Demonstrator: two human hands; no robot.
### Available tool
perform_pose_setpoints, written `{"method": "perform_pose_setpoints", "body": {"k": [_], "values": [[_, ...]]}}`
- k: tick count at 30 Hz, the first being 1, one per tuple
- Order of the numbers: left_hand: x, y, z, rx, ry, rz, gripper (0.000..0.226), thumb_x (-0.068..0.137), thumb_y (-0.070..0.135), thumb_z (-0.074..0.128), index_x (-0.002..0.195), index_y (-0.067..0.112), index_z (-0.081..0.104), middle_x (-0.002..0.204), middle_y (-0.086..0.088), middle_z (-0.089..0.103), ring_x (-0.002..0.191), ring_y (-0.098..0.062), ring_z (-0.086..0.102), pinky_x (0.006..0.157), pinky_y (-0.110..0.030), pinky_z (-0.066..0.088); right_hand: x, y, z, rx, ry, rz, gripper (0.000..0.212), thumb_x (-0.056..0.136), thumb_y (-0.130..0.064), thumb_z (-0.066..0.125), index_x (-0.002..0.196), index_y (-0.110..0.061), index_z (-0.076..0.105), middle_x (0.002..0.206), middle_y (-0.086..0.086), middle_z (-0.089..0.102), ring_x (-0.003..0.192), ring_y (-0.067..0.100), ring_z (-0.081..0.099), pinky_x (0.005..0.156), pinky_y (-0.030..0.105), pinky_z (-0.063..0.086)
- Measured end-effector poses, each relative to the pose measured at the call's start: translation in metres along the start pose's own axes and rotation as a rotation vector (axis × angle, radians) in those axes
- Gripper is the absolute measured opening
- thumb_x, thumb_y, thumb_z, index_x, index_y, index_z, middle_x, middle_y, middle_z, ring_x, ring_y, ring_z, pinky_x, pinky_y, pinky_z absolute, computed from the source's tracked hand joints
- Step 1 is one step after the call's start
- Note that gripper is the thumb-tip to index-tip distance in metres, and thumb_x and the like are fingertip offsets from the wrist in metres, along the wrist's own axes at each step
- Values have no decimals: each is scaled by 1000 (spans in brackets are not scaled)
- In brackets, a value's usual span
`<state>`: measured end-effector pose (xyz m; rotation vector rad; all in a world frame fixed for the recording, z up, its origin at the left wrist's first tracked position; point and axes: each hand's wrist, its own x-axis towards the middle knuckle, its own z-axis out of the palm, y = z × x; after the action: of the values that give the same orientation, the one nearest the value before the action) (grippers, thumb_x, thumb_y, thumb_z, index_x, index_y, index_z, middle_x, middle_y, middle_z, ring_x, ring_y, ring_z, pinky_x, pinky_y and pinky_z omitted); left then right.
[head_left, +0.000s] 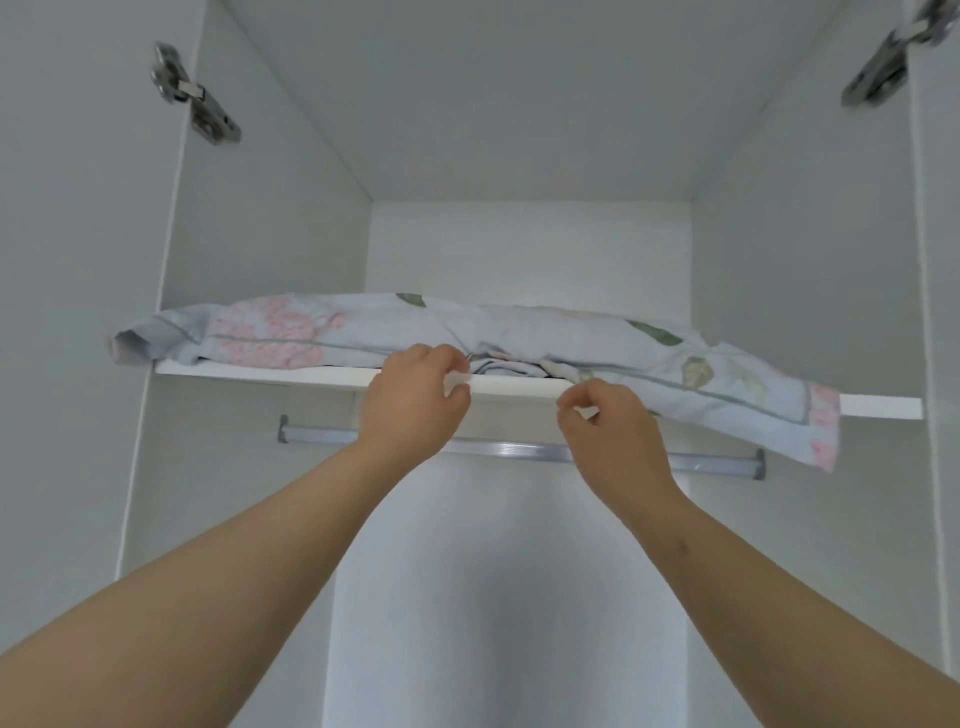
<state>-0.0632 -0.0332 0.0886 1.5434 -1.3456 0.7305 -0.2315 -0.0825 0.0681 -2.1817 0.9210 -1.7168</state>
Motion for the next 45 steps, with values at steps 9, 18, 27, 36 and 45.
{"method": "perform_pose_setpoints", "body": {"k": [9,18,27,36,45], "values": [[32,-30,34,155,-179,109,58,87,57,43,135,27,34,138,5,44,131,-17,34,105,-40,19,43,18,25,-516,-102,-306,39,96,-35,36,135,-37,37,147,-13,33,137,14,23,107,36,14],[70,-35,15,-245,-382,-118,25,90,30,53,72,16,61,70,0,55,71,-21,49,67,-28,36,71,10,41,-579,68,-90,32,94,-47,35,91,-25,58,108,3,63,109,27,48,91,39,27],[52,-47,11,-281,-200,74,19,89,25,57,69,24,55,67,11,53,73,-15,50,76,-33,40,62,7,32,-333,70,-76,21,94,-29,42,89,-26,62,105,4,64,110,26,50,88,34,24],[54,-28,-8,-417,-111,145,21,93,20,50,73,25,49,64,9,45,59,-7,40,50,-13,31,50,-12,5,-400,199,-291,18,98,-20,38,83,-25,48,62,-13,44,76,14,42,95,30,21],[34,4,-29,-345,-149,455,17,86,25,62,74,31,50,66,14,48,63,3,43,60,-13,32,61,-10,-10,-211,255,-98,18,98,-22,35,89,-11,46,84,14,56,87,34,55,78,40,43]]}}
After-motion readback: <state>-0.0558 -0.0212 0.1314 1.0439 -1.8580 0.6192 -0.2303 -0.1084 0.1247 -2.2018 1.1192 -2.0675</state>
